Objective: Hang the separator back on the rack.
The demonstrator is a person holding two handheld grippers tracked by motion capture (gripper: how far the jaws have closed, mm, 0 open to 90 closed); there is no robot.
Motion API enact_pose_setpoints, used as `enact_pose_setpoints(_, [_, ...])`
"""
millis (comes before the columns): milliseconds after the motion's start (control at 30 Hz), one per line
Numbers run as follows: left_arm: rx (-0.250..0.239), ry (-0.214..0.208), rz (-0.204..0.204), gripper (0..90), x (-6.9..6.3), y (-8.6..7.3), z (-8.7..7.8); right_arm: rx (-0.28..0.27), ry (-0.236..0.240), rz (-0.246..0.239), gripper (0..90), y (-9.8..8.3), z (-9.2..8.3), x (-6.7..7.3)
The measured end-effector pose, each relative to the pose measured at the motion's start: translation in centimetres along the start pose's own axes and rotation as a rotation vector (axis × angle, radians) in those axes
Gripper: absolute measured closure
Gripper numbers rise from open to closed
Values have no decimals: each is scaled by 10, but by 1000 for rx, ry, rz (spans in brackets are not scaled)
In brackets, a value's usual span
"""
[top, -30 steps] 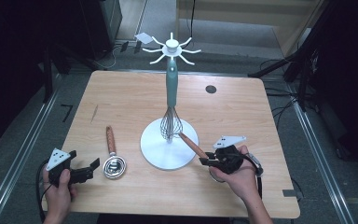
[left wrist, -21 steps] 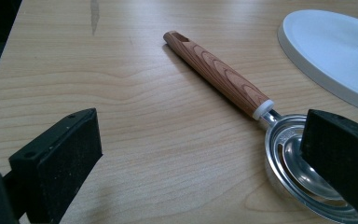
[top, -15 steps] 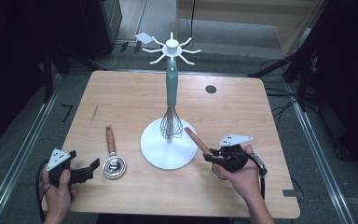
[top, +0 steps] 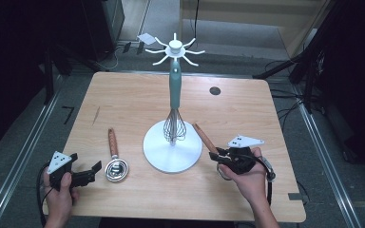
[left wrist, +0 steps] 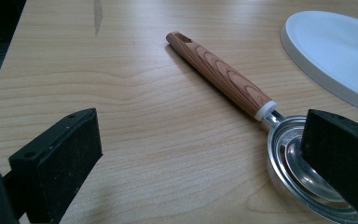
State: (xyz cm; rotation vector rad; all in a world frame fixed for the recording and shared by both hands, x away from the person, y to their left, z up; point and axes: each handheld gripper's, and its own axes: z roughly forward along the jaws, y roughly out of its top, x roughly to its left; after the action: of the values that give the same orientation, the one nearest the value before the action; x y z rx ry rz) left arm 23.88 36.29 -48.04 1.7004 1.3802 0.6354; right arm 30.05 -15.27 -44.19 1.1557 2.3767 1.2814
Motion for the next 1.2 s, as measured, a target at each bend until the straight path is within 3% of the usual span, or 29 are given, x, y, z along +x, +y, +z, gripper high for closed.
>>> enact_pose_setpoints(1200, [-2, 3, 0, 0, 0, 0, 1, -86, -19, -12, 709, 4, -9, 5])
